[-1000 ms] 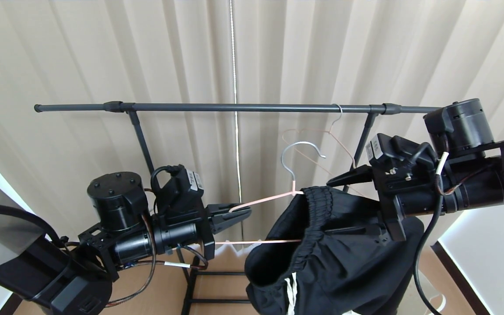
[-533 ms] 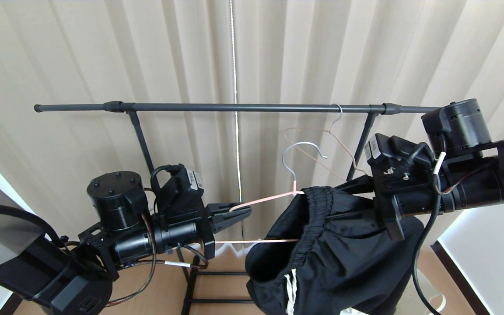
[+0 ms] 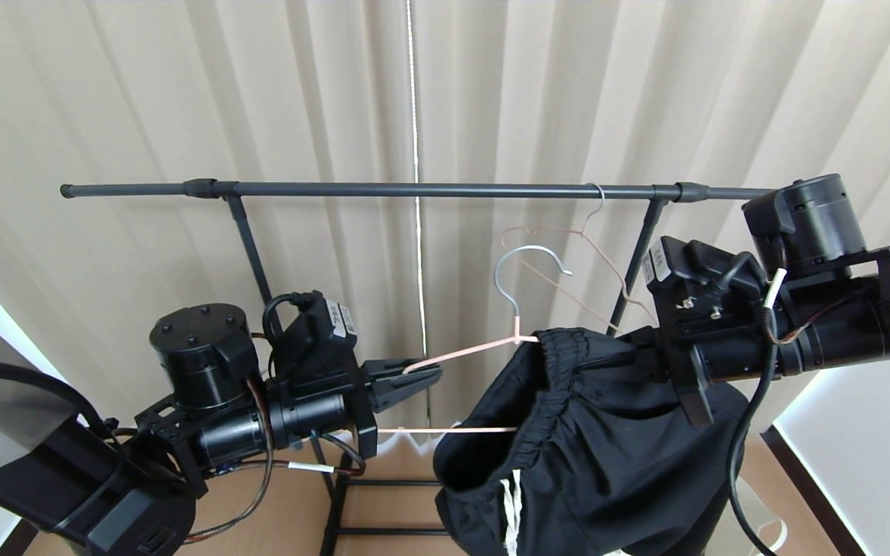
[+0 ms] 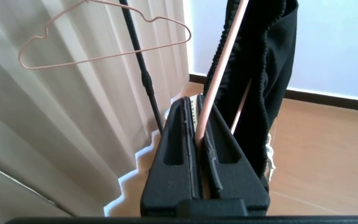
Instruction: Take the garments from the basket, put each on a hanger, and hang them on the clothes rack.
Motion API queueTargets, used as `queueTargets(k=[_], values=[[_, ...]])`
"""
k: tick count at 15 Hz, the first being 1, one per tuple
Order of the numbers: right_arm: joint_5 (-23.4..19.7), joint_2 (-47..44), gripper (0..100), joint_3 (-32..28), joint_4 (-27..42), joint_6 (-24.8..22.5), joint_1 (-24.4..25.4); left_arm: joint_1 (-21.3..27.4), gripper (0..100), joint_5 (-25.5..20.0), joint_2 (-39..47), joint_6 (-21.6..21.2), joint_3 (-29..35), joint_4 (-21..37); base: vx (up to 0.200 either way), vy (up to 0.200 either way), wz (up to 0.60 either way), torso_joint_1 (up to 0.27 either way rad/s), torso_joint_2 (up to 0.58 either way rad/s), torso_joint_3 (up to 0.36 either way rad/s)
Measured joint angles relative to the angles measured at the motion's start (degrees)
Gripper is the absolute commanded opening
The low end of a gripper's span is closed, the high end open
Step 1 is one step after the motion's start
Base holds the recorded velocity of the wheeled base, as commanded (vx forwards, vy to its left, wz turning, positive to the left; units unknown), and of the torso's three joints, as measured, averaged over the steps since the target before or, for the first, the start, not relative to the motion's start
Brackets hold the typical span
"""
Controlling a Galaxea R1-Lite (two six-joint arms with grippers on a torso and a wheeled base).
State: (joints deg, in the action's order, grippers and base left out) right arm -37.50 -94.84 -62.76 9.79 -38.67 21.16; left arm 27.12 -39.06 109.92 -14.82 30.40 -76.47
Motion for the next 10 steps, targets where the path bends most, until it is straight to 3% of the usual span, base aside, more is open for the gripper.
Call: queueTargets(k=[3, 4, 10], values=[[0.0, 0.1, 0, 0.0, 0.0, 0.0, 0.0, -0.1, 0, 0.0, 0.2, 0.0, 0.0, -0.9, 0.000, 0.000, 0.00, 0.000, 0.00, 0.000], [0.0, 0.1, 0, 0.1, 0.0, 0.0, 0.0, -0.1, 100, 0.0, 0.2, 0.1, 0.1, -1.1, 0.000, 0.000, 0.00, 0.000, 0.00, 0.000], [0.2, 0.6, 0, 0.2, 0.1, 0.0, 0.0, -1.5, 100, -0.1, 0.0, 0.5, -2.4, -5.8, 0.000, 0.000, 0.00, 0.000, 0.00, 0.000]])
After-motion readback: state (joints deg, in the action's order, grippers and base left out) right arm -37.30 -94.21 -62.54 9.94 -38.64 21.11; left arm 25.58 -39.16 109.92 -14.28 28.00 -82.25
